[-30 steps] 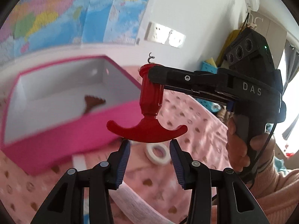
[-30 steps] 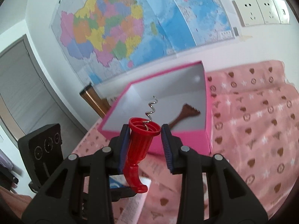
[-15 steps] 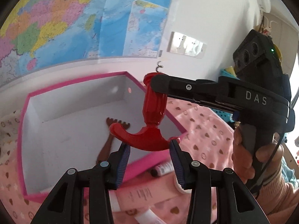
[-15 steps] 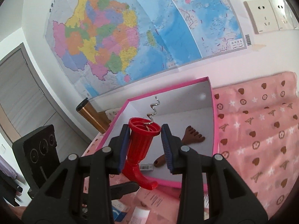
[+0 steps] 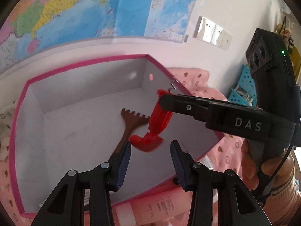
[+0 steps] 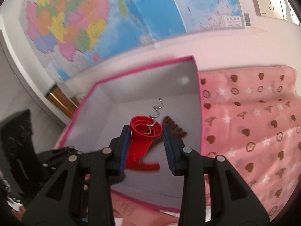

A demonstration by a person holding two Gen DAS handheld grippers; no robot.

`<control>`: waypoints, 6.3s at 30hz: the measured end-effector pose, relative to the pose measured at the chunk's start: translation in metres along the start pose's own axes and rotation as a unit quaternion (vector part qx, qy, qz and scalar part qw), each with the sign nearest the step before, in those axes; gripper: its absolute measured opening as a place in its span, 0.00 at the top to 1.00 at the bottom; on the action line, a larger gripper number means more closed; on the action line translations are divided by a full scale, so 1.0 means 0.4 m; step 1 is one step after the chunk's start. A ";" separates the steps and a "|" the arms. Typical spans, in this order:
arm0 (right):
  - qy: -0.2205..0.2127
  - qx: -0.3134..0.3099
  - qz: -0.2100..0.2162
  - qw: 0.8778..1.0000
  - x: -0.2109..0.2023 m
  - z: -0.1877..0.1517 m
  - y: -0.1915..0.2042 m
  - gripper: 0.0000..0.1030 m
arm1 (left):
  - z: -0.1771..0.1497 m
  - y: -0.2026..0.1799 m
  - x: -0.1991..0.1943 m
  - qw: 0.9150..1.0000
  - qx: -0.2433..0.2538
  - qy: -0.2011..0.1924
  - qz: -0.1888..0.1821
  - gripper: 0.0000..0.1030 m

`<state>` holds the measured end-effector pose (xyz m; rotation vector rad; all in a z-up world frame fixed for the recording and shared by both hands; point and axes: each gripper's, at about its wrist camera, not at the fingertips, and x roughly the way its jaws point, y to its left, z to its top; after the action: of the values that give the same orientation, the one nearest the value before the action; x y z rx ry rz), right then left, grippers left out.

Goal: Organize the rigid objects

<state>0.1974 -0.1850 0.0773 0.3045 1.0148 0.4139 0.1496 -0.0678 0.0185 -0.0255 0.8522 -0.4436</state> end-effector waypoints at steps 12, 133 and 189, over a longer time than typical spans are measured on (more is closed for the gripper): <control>-0.033 -0.015 -0.024 0.999 -0.075 -0.006 -0.007 0.51 | -0.026 0.021 -0.022 1.000 -0.010 -0.013 0.010 0.57; -0.038 -0.098 -0.027 0.994 -0.195 -0.128 0.043 0.85 | -0.038 -0.099 -0.130 0.995 0.045 -0.053 -0.073 0.67; 0.170 -0.161 0.035 0.972 0.185 -0.056 0.130 0.65 | -0.018 0.176 -0.134 0.996 -0.059 -0.060 0.018 0.59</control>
<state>0.2022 -0.1034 0.0328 -0.0261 1.2518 0.7016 0.1394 0.0183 0.0385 -0.1441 0.7582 -0.3547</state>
